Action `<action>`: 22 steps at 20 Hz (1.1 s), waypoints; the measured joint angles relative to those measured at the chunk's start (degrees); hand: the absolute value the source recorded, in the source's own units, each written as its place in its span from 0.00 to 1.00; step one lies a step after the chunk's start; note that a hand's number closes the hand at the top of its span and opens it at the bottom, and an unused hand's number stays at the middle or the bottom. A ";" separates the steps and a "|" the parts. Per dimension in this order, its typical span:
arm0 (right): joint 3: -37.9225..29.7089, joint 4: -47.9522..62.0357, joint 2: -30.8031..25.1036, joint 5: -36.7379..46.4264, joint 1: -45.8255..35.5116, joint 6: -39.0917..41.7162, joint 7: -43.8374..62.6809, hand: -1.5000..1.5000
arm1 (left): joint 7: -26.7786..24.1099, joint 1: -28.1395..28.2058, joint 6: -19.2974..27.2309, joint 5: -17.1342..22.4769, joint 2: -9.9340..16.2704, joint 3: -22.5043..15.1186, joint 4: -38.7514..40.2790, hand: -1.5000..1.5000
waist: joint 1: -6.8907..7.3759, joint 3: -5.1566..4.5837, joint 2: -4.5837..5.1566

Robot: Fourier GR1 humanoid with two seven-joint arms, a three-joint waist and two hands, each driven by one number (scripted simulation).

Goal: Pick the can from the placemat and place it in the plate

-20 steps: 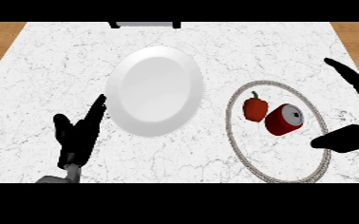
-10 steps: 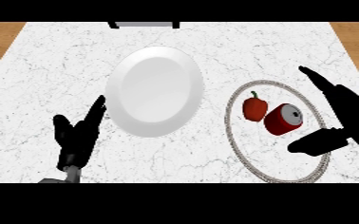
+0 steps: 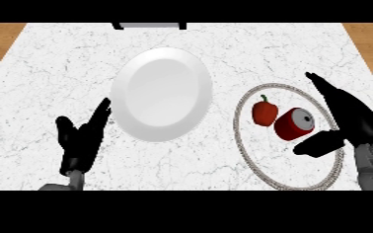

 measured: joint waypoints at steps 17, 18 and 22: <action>1.33 11.28 4.70 9.91 -1.93 4.89 -10.14 1.00 | -1.61 0.27 -2.32 -2.93 -2.68 1.93 0.86 0.50 | 0.02 0.06 -0.09; 1.36 10.99 4.81 10.68 -1.64 4.99 -10.39 1.00 | -1.28 0.12 -2.16 -3.14 -2.96 2.02 0.83 0.50 | -0.01 0.06 -0.09; 0.61 12.51 5.49 13.82 -2.29 4.09 -12.91 1.00 | -0.64 -0.57 -2.84 -3.39 -3.29 2.83 1.41 0.50 | -0.02 0.07 -0.11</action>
